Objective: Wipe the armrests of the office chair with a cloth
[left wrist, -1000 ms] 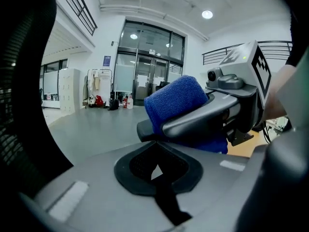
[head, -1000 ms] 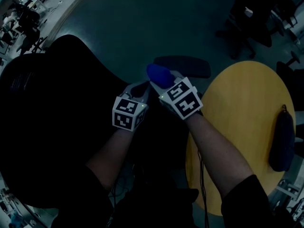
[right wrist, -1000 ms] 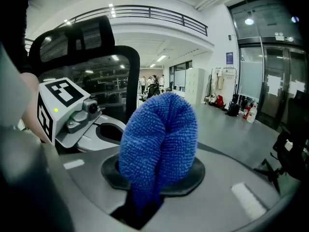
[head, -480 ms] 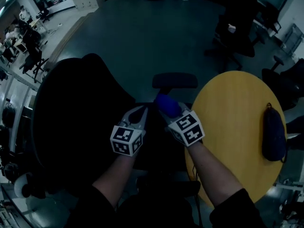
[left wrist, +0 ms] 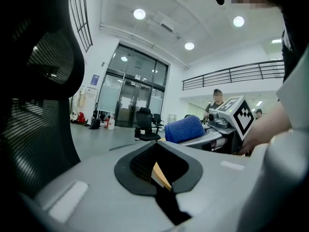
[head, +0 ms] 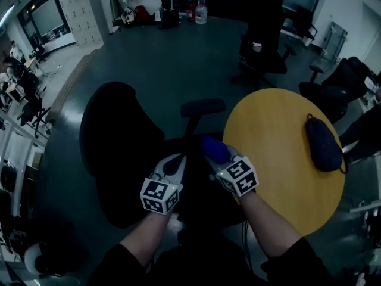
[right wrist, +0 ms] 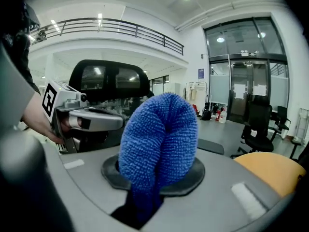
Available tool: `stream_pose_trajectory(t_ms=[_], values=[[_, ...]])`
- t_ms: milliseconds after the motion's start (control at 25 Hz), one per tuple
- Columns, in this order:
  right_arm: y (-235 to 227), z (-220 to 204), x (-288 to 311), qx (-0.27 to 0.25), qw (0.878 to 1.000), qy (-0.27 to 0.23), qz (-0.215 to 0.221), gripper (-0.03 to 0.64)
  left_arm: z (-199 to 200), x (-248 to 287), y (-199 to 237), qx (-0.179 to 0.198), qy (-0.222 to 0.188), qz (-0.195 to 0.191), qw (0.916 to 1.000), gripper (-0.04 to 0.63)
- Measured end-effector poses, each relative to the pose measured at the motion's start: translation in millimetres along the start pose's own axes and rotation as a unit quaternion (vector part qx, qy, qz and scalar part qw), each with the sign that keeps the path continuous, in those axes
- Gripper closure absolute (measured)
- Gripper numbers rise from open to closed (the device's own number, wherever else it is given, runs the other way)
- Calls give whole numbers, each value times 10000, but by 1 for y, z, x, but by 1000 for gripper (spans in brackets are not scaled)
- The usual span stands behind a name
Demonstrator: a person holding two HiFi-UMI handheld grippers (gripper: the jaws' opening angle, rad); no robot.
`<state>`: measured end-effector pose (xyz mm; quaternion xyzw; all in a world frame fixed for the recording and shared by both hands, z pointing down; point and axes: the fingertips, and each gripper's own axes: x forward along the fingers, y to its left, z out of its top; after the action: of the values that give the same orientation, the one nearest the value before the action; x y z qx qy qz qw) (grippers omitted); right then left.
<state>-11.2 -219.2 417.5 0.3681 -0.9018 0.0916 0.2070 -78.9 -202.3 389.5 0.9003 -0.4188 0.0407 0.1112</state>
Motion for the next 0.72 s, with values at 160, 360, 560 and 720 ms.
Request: stream_pose_trajectory(t_ms=[160,360,560,720], values=[[21,-2,-43,166,9993,-161,-310,509,7,-28,-30,142,-109,-350,9992,581],[54,-18,-91,491,9967,-310,-567,509,5,-64,-61,255,-182,-637,9975,581],[74,-28,-140,810,9935,-497,-630,509,6,-99,-96,143,-277,-703,9970,581],[88,-37,-170,998,9909,-678,-594,509,9,-125,-123,71,-327,-705,9969,581]])
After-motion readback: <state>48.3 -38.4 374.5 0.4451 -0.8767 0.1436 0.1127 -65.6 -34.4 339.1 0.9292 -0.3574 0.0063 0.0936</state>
